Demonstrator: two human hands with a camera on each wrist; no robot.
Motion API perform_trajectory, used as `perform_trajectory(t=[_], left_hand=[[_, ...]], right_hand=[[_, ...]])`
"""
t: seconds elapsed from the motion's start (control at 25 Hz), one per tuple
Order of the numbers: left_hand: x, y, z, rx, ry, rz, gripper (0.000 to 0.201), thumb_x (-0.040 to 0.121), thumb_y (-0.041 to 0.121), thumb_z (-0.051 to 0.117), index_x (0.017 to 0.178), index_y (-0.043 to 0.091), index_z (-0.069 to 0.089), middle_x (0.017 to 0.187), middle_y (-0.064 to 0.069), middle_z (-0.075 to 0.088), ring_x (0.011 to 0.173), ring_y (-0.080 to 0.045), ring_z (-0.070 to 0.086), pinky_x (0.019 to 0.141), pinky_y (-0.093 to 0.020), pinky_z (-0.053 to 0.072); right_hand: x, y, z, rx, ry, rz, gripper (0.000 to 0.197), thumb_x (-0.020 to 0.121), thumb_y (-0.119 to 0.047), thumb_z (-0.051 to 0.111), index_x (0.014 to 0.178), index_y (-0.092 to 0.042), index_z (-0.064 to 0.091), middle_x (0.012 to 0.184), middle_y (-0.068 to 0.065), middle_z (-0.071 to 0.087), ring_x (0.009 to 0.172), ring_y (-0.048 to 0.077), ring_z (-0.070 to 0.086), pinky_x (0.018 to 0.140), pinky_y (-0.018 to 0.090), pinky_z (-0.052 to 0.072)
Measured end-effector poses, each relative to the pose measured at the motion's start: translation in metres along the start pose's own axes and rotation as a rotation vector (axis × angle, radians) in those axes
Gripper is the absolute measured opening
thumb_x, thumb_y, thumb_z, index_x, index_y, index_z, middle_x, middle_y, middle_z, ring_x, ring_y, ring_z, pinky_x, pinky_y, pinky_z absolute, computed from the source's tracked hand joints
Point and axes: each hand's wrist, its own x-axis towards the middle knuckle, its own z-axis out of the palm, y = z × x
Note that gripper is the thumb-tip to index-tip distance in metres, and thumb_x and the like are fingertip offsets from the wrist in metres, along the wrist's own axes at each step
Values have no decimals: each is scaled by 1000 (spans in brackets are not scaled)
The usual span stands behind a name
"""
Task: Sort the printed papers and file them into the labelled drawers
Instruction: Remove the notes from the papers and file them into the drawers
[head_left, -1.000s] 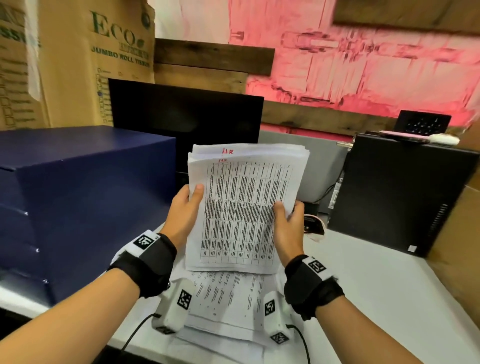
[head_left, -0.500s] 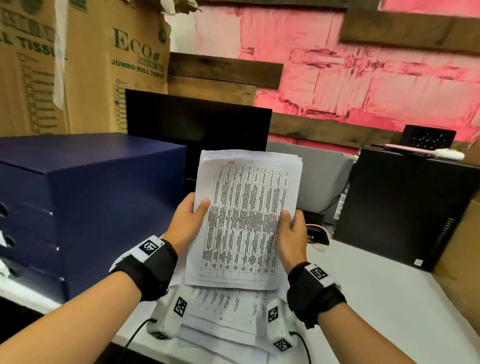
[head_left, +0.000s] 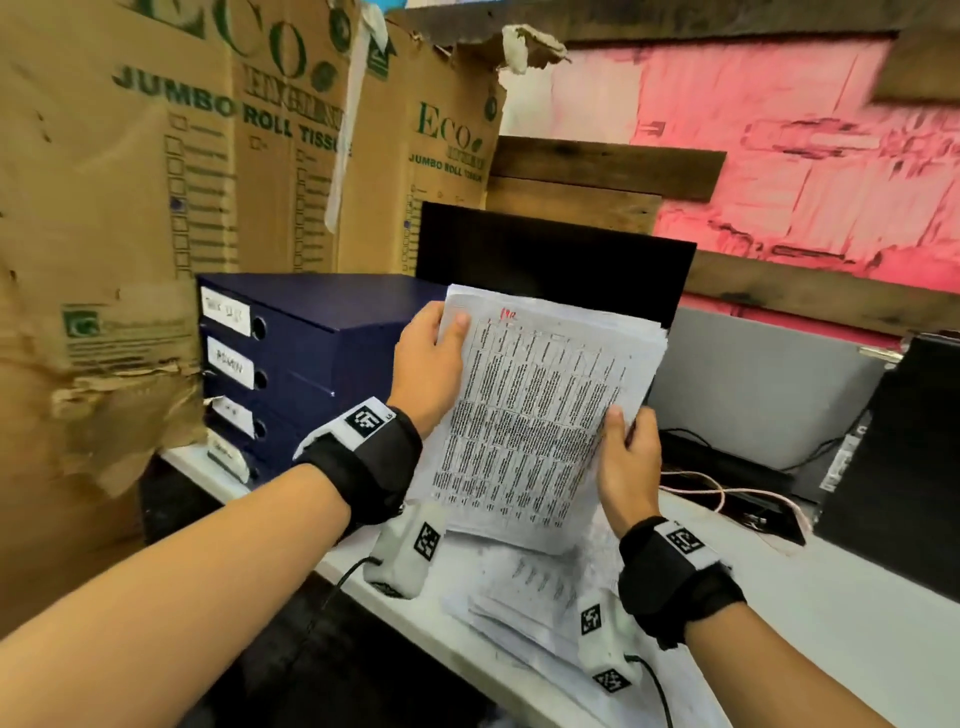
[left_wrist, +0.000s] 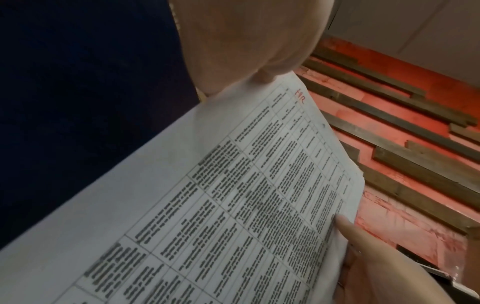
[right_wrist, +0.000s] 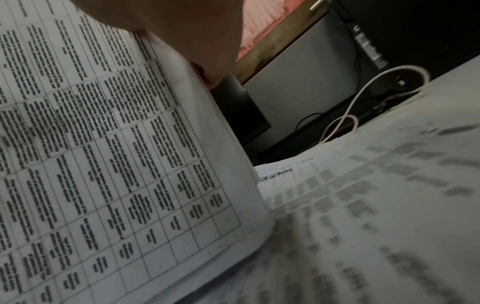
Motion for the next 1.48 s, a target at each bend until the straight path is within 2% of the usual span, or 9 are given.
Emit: perform_trajectory(t=[0.12,0.24,0.4,0.6,0.8,1.0,1.24,1.36,1.48], left_hand=[[-3,7,-26,117,107,76,27,96,36,47,95,11,57,91,-6,67,86,-24,65,79,-47,54],[-13,19,-50,271,174,199,22,101,26,43,94,7,50,79,2,59,70,-14,56,63,-25,44],[-24,8,-87,407,200,213,24,103,32,34,98,11,43,78,0,58,71,-23,57,61,-36,43],[-33,-38,-143,530,324,38,18,103,24,35,95,14,48,80,0,57,72,-19,53,64,-31,29],[-40,-99,-171,935,115,-318,34,96,20,43,128,20,54,125,-17,51,119,-38,40,101,-40,29],[-44,-124,-172,683,267,-430,31,89,16,50,120,12,54,128,-19,52,121,-38,45,107,-44,33],[-46,-126,-176,797,-9,-610,46,95,21,45,141,29,41,142,-18,34,133,-37,29,112,-36,18],[-40,-115,-193,800,-99,-645,45,93,13,44,134,30,48,138,-19,33,131,-34,32,114,-35,23],[-36,-99,-224,866,-159,-644,29,89,23,48,110,38,60,128,-13,37,125,-34,37,113,-35,26]], right_hand=[[-4,-8,27,34,-28,-32,14,103,-24,42,98,-13,49,91,-11,58,81,-3,55,75,17,44],[-13,-15,53,50,-34,-87,13,103,-22,42,97,-13,49,89,-11,58,75,-12,53,71,7,43],[-32,-16,87,20,-63,-111,15,103,-25,42,98,-12,49,82,-16,55,66,-11,50,62,3,41],[-46,-7,105,-62,-86,-109,19,102,-29,43,95,-12,49,77,-6,57,67,5,52,59,19,42],[-47,2,103,-117,-83,-80,20,103,-28,41,96,-11,49,81,-12,60,73,0,56,67,26,47],[-44,10,97,-161,-69,-58,19,103,-28,41,95,-11,48,81,-13,58,71,4,55,67,26,47],[-43,13,103,-174,-106,-49,14,103,-27,42,95,-16,48,84,-13,59,72,-5,54,62,16,42],[-43,14,104,-178,-101,-54,15,102,-26,42,94,-14,48,82,-12,59,69,-5,53,60,13,42],[-36,16,105,-171,-55,-65,21,102,-26,43,94,-8,49,80,-9,58,70,9,55,68,27,48]])
